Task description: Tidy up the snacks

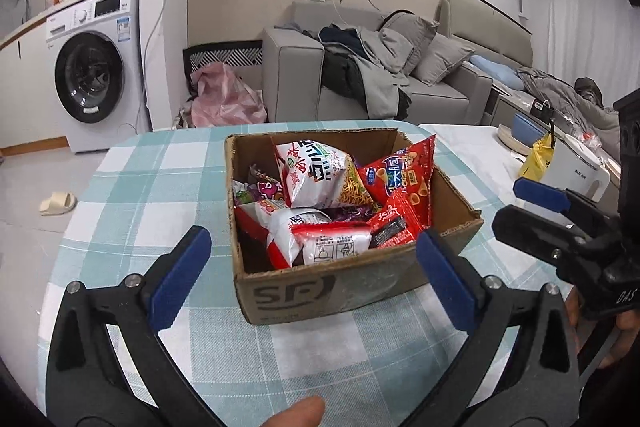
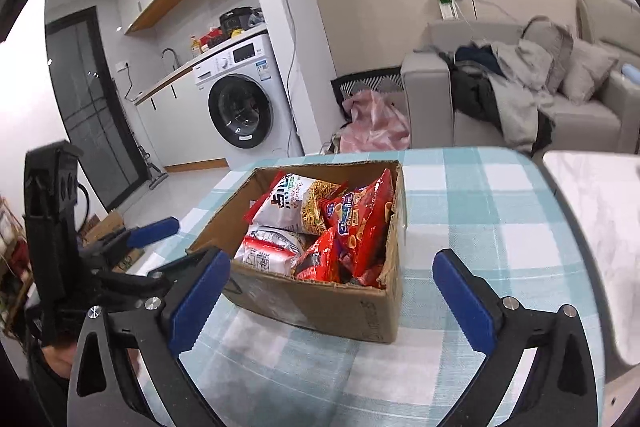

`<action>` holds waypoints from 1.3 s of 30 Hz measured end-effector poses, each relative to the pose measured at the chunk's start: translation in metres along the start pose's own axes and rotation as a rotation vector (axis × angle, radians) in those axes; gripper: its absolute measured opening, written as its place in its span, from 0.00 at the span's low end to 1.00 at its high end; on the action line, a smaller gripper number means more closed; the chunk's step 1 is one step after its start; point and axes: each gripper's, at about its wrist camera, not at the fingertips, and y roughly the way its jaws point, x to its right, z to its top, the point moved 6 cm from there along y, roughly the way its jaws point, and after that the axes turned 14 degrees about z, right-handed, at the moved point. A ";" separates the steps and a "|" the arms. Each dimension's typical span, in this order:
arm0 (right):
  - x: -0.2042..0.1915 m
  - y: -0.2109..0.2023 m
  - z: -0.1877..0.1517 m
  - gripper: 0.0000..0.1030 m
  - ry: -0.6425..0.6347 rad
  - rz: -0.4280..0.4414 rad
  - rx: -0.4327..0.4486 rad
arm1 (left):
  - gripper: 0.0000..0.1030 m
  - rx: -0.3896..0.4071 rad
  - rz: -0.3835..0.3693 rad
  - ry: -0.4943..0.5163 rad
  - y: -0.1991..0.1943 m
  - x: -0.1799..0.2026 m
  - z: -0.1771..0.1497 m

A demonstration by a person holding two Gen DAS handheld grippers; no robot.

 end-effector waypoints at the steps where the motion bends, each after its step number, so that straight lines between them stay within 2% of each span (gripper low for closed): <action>1: -0.002 -0.003 -0.002 1.00 -0.015 -0.006 0.012 | 0.99 0.016 0.010 0.002 -0.005 0.000 -0.002; 6: -0.012 -0.014 -0.015 1.00 -0.060 0.019 0.078 | 0.99 0.086 0.027 -0.018 -0.024 -0.007 -0.017; 10: -0.016 -0.016 -0.031 1.00 -0.089 0.033 0.094 | 0.99 0.121 0.035 -0.073 -0.034 -0.020 -0.030; 17: -0.017 -0.015 -0.048 1.00 -0.117 0.055 0.123 | 0.99 0.173 0.045 -0.091 -0.040 -0.033 -0.044; 22: -0.014 -0.013 -0.052 1.00 -0.131 0.037 0.146 | 0.99 0.178 0.078 -0.074 -0.034 -0.036 -0.051; 39: -0.006 -0.006 -0.055 1.00 -0.133 0.026 0.161 | 0.99 0.173 0.075 -0.055 -0.022 -0.027 -0.057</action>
